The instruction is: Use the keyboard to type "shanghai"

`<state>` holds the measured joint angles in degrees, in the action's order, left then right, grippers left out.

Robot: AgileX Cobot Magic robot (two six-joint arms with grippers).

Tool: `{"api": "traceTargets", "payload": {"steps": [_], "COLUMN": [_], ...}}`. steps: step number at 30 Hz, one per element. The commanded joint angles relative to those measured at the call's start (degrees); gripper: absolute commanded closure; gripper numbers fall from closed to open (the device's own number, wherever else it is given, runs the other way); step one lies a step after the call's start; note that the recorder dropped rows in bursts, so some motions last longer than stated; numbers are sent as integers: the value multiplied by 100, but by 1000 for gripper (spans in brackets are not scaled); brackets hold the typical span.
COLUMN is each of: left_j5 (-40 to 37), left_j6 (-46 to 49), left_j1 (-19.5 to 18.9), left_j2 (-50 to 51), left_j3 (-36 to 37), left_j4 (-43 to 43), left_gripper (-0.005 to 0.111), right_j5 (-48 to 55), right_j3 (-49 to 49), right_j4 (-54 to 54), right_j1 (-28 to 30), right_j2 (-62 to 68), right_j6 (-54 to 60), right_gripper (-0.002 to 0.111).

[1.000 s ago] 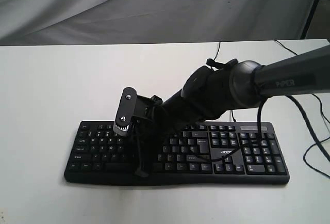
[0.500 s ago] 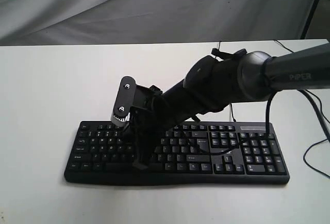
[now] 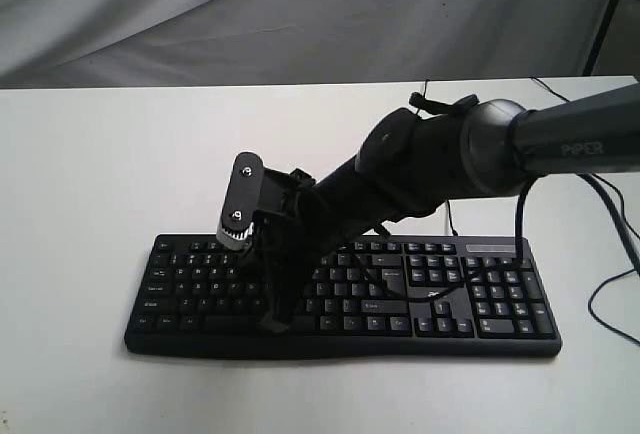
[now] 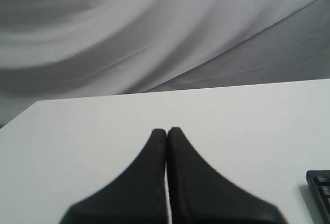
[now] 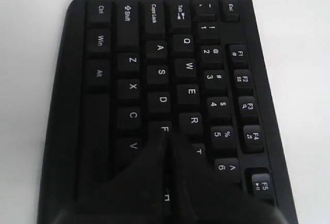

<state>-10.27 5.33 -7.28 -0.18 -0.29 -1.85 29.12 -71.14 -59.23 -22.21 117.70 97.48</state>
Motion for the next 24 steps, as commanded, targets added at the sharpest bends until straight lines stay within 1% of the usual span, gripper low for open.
{"api": "traceTargets", "payload": {"steps": [1,6,11,16,24], "left_j5": [30,30,30,30,30], "left_j6": [-16,-16,-16,-16,-16], "left_j1": [22,22,22,22,22], "left_j2": [18,18,18,18,18], "left_j3": [29,29,29,29,29], "left_j4": [3,3,3,3,3], "left_gripper": [106,106,106,106,106], "right_j5": [80,80,90,90,103], "right_j3": [-26,-26,-26,-26,-26], "right_j4": [63,63,542,582,942], "right_j1": [9,9,31,35,99], "right_j2": [-76,-76,-76,-76,-76], "right_j6": [-27,-27,-366,-475,-724], "right_gripper": [108,108,108,108,108]}}
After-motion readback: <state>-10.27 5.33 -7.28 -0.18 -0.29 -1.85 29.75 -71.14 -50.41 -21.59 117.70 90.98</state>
